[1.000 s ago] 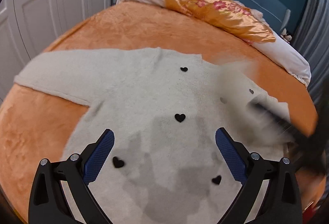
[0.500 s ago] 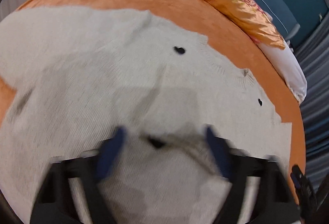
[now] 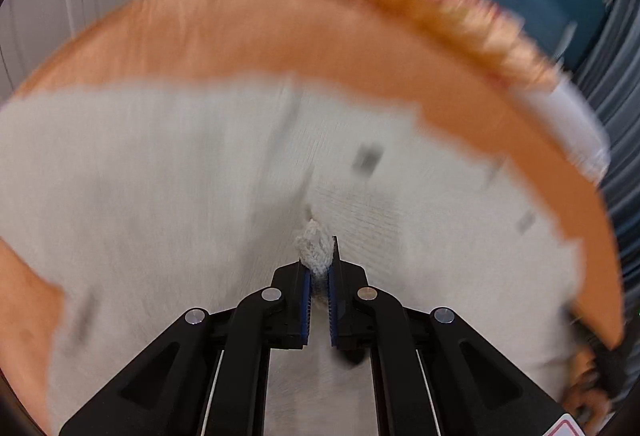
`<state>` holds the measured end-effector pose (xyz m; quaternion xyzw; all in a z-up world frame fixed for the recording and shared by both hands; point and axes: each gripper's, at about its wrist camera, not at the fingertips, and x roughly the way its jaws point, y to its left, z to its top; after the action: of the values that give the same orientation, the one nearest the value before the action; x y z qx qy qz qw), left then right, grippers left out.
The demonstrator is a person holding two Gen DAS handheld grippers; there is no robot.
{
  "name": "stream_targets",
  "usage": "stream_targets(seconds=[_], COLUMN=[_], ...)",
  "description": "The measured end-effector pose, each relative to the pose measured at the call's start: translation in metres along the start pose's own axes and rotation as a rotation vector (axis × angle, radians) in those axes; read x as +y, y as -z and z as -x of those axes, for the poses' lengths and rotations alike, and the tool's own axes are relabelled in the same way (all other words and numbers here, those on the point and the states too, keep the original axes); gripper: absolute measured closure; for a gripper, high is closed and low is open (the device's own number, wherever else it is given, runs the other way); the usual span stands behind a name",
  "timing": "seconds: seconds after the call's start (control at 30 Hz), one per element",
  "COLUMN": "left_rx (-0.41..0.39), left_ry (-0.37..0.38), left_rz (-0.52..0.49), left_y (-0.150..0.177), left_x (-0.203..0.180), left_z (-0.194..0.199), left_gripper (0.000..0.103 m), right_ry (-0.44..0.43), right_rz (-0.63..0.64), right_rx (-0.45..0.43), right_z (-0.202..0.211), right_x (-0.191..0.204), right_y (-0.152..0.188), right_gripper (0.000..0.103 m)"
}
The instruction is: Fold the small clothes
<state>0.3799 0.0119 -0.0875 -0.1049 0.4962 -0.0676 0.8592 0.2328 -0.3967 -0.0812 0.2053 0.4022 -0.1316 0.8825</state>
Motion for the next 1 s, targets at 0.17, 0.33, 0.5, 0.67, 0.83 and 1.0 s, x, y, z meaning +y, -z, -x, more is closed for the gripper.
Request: stream_targets(seconds=[0.17, 0.33, 0.5, 0.67, 0.83, 1.0], left_rx=[-0.044, -0.052, -0.073, -0.083, -0.099, -0.132], left_ry=[-0.007, -0.036, -0.06, -0.074, 0.029, -0.013], left_rz=[-0.015, -0.039, -0.067, -0.067, 0.048, 0.227], left_y=[0.008, 0.011, 0.017, 0.019, 0.023, 0.038], left_x=[-0.005, -0.003, -0.002, -0.003, 0.026, 0.125], left_z=[0.004, 0.001, -0.003, -0.002, 0.034, 0.088], left_gripper=[0.098, 0.098, 0.097, 0.096, 0.088, 0.083], right_ry=[-0.05, 0.009, 0.011, 0.07, 0.04, 0.014], right_rz=[-0.012, -0.027, 0.016, 0.08, 0.09, 0.149], right_rx=[-0.149, -0.16, -0.175, 0.009, -0.043, 0.032], right_z=[0.052, 0.056, 0.077, 0.023, 0.077, 0.093], right_x=[0.014, 0.014, 0.018, 0.01, 0.037, 0.058], right_y=[-0.005, 0.013, 0.022, 0.046, 0.044, 0.097], right_gripper=[0.093, 0.093, 0.091, 0.101, 0.097, 0.096])
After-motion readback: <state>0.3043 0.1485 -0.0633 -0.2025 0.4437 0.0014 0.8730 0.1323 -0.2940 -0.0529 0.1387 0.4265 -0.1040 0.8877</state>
